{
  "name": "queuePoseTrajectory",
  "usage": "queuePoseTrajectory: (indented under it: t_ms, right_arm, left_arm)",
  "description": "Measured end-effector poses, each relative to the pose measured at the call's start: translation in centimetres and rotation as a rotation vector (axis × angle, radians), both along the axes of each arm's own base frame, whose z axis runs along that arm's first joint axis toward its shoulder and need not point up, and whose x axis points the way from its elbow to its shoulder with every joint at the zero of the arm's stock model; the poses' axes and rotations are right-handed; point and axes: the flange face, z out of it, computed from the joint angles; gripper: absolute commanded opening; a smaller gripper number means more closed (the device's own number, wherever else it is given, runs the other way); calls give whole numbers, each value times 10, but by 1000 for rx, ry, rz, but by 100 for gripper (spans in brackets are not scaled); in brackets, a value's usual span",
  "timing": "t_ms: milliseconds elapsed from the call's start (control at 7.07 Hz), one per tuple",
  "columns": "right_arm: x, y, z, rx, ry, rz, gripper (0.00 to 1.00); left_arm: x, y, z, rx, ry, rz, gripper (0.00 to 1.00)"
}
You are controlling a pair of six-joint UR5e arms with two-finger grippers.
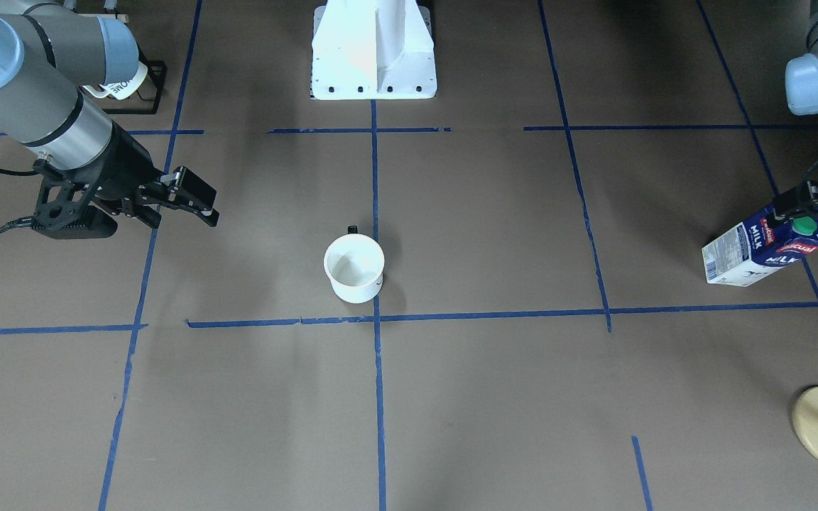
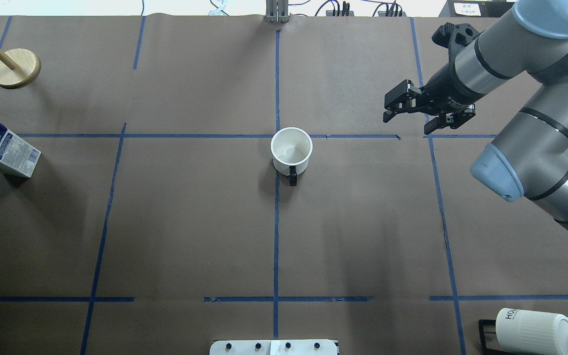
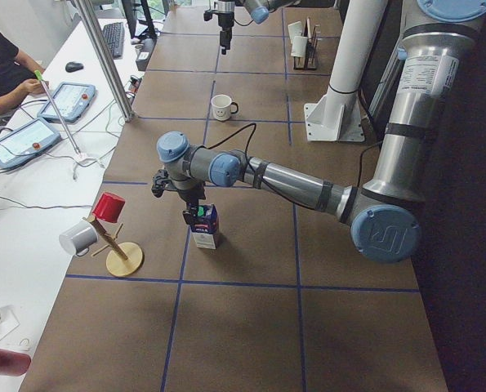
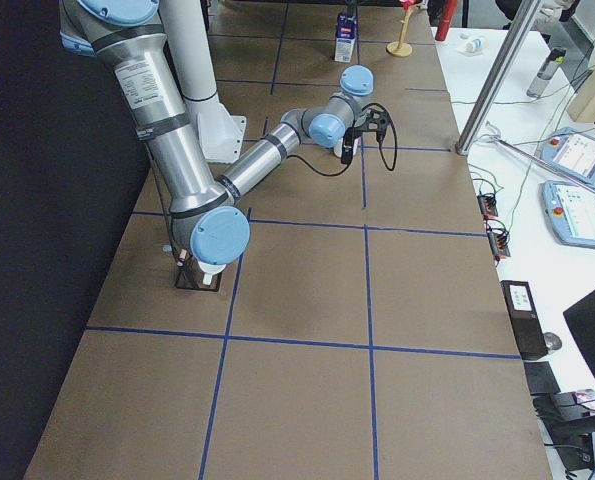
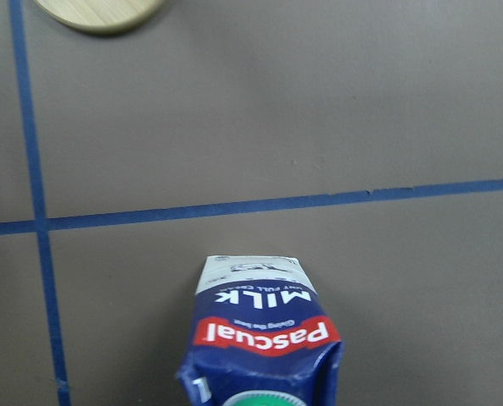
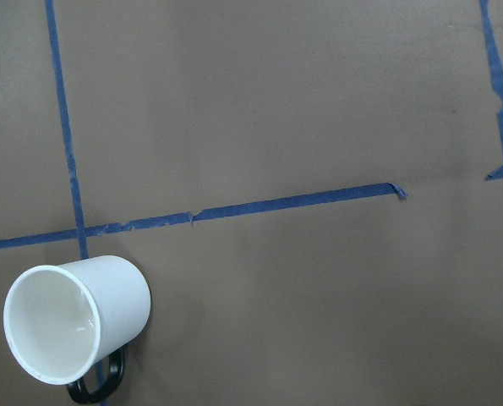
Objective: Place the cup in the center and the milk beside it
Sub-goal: 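Release the mug and raise the right gripper away from it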
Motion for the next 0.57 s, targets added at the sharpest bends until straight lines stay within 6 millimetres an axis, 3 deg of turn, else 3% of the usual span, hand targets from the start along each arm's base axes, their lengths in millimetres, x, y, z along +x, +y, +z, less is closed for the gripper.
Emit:
queuePoseTrajectory:
  t_ms: [142, 283, 425, 566]
  right_arm:
    - [-3, 1, 0, 0, 2, -2, 100]
    - [-5, 3, 0, -1, 3, -5, 100]
    - [-7, 4, 0, -3, 3, -7, 100]
    - [-9, 5, 0, -5, 3, -9, 100]
  left_arm:
    - [10, 1, 3, 3, -10, 18, 48]
    - [16, 2, 7, 5, -26, 27, 6]
    - [18, 2, 8, 8, -37, 30, 0]
    - [20, 0, 2, 16, -38, 28, 0]
